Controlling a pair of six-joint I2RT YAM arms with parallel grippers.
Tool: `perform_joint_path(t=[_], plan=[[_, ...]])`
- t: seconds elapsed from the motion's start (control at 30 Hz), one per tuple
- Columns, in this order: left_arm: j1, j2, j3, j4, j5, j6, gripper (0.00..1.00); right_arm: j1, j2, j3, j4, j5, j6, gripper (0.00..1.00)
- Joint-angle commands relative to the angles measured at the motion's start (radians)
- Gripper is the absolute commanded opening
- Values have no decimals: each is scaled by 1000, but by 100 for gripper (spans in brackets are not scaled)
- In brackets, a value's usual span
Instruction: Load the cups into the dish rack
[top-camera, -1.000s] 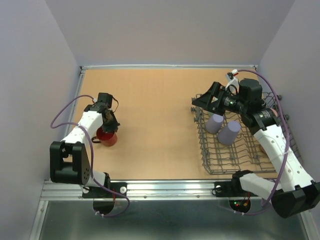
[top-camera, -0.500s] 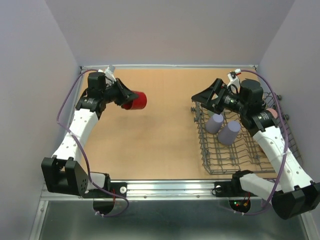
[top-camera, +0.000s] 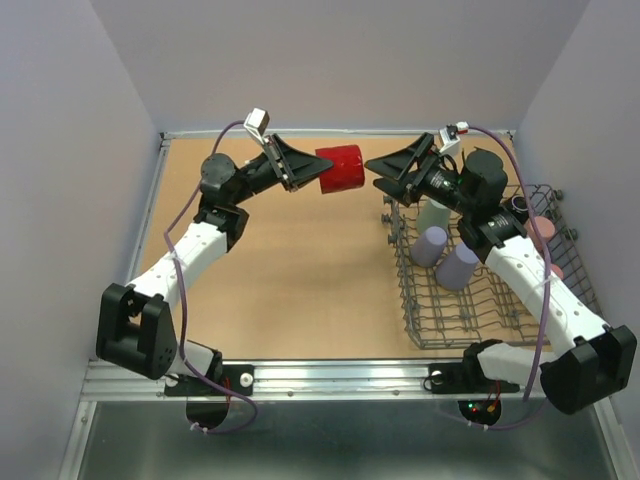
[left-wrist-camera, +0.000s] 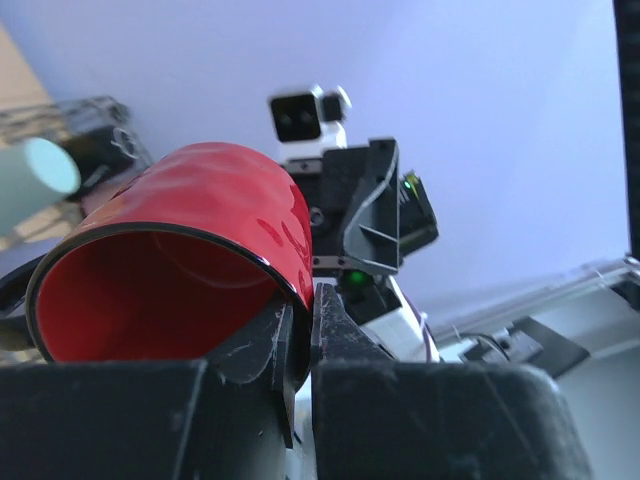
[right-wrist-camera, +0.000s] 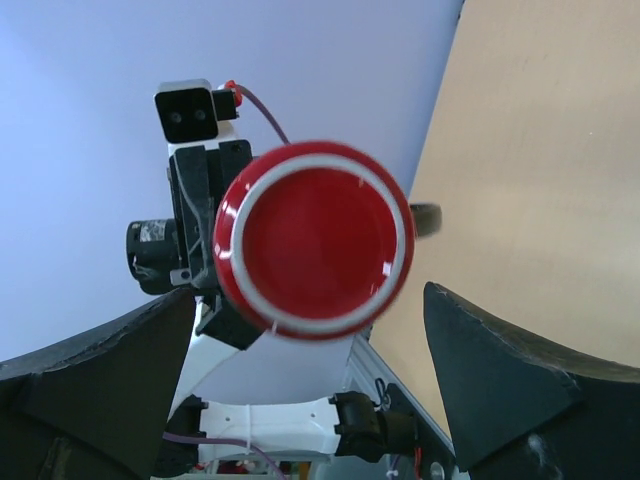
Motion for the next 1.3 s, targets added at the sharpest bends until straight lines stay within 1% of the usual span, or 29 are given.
perform_joint_path(t=[0.0, 0.2, 0.4, 0.73, 0.9, 1.13, 1.27], plan=[[-68, 8, 72, 395, -4, -128, 0, 11, 7, 92, 95, 56, 22, 100], [-116, 27, 61, 438, -23, -140, 0, 15, 16, 100, 102, 66, 33, 100], [-137, 39, 26, 529, -59, -179, 0, 26, 2, 79, 104, 79, 43, 100], [-181, 61, 38, 527, -101, -140, 0, 63, 13, 79, 110, 101, 51, 100], [-192, 55, 32, 515, -121, -123, 0, 78, 28, 96, 115, 107, 51, 100], [-201, 25, 29, 382, -161, -44, 0, 104, 39, 116, 121, 113, 48, 100], [-214, 18, 30, 340, -176, -16, 0, 123, 44, 117, 124, 118, 43, 100]])
